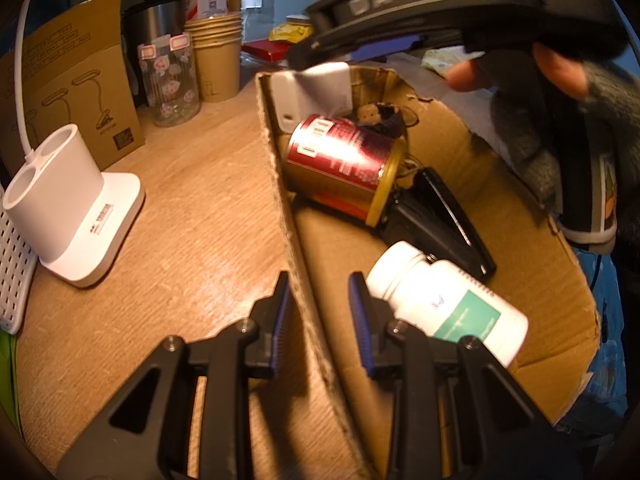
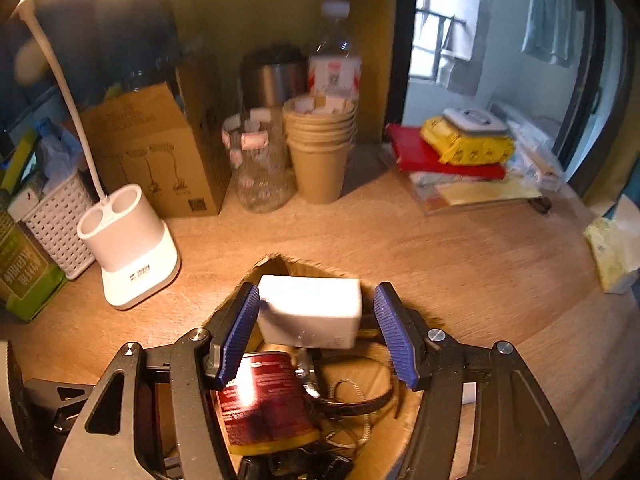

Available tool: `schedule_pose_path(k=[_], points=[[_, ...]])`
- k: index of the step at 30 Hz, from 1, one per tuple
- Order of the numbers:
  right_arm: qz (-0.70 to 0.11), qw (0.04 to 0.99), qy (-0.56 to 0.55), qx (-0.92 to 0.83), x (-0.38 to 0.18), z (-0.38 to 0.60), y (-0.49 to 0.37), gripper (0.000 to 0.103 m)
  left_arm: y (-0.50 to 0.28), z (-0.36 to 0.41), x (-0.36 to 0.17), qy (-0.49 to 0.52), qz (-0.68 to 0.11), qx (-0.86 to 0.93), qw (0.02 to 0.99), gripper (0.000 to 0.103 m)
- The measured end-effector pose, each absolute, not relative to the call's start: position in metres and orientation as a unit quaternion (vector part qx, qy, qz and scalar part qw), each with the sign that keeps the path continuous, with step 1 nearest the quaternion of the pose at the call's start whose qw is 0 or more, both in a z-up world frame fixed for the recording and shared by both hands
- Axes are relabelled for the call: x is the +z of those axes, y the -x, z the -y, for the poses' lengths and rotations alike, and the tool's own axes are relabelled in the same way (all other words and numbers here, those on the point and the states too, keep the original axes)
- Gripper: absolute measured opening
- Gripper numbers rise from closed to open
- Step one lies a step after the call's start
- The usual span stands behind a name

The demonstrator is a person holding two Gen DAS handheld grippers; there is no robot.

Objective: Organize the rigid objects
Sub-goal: 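Lower the charger into the box and open the right gripper, then move the right gripper back to the white earbud case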

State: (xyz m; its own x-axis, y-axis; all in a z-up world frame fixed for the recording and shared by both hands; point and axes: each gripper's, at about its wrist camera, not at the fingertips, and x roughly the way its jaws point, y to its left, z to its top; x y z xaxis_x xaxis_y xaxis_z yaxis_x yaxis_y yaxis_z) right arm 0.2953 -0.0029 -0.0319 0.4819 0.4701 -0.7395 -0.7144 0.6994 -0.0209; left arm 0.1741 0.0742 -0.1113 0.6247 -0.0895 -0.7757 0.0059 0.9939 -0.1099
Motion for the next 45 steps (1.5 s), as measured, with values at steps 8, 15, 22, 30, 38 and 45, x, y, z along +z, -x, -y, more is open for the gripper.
schedule_pose_path(k=[8,15,22,30,38,45], points=[[-0.34,0.865,0.135,0.342,-0.013,0.031,-0.291,0.063,-0.175,-0.072,-0.113,0.048,-0.433,-0.026,0.9,0.03],[-0.32,0.878,0.127,0.332,-0.006,0.052,-0.286,0.063,-0.175,-0.072,-0.113,0.048,-0.433,-0.026,0.9,0.03],[-0.313,0.888,0.117,0.316,-0.003,0.08,-0.286,0.063,-0.175,-0.072,-0.113,0.048,-0.433,-0.026,0.9,0.03],[-0.318,0.898,0.105,0.287,-0.01,0.109,-0.299,0.063,-0.175,-0.072,-0.113,0.048,-0.433,-0.026,0.9,0.03],[-0.326,0.899,0.108,0.27,-0.024,0.123,-0.308,0.063,-0.175,-0.072,-0.113,0.048,-0.432,-0.026,0.9,0.03],[-0.359,0.886,0.094,0.276,-0.047,0.13,-0.322,0.063,-0.175,-0.072,-0.113,0.048,-0.433,-0.026,0.9,0.03]])
